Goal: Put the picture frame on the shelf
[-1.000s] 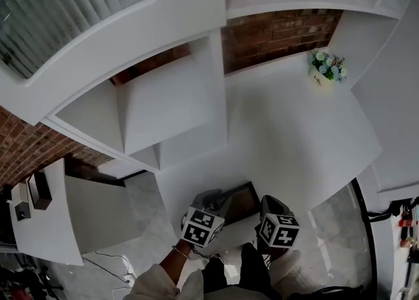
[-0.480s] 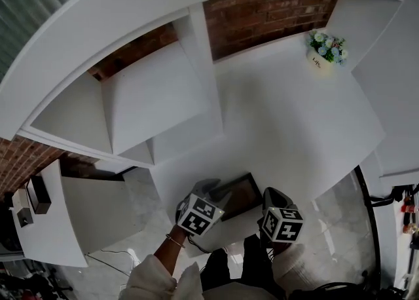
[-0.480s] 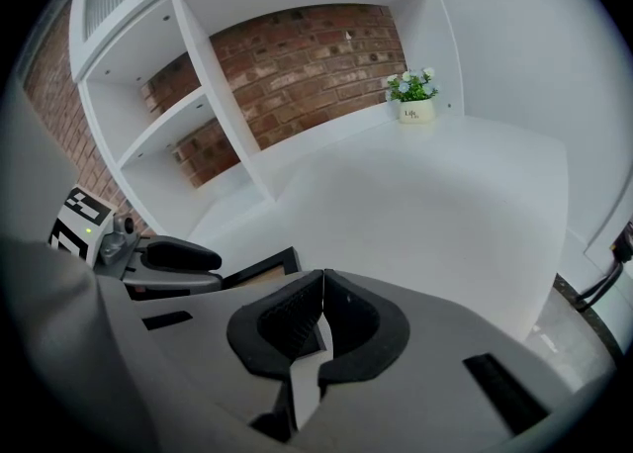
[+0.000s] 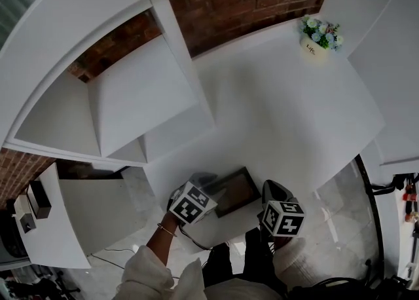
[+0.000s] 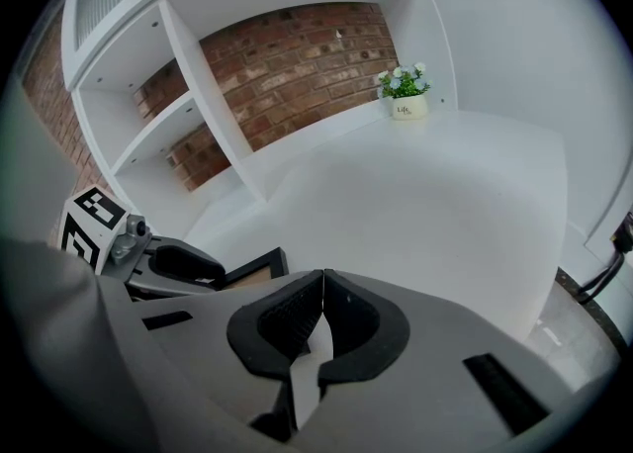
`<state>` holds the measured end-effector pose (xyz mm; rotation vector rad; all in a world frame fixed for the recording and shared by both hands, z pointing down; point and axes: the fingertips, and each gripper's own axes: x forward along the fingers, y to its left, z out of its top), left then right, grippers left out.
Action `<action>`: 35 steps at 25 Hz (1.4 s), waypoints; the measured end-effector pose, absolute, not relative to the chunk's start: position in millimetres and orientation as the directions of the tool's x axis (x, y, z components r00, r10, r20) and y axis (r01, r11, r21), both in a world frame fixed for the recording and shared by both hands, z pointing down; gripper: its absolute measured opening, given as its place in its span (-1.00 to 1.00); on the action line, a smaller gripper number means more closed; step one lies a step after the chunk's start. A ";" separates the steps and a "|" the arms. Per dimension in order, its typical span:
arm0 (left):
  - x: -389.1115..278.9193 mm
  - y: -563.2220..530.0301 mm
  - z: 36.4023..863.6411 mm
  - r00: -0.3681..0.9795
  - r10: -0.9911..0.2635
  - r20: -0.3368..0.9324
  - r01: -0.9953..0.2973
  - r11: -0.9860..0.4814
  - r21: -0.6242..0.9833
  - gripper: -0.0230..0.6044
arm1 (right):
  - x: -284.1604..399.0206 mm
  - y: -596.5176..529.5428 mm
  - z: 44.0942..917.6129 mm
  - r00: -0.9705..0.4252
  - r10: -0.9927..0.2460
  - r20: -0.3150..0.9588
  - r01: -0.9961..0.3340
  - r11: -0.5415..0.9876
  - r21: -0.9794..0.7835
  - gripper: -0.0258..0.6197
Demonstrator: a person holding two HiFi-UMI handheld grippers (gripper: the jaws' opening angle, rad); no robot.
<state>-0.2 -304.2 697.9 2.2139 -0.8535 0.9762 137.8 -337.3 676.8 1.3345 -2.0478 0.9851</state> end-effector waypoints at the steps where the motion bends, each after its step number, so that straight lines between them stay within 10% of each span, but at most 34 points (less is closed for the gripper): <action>1: 0.4 -304.2 698.5 0.540 -0.316 0.780 -0.732 -0.633 0.251 -0.37 | 138.6 -337.5 677.4 -0.394 -0.556 0.732 -0.919 0.256 -0.301 -0.84; 35: 2.0 -296.0 698.5 0.568 -0.326 0.756 -0.749 -0.585 0.311 -0.70 | 141.7 -334.9 674.1 -0.425 -0.561 0.710 -0.905 0.269 -0.329 -0.84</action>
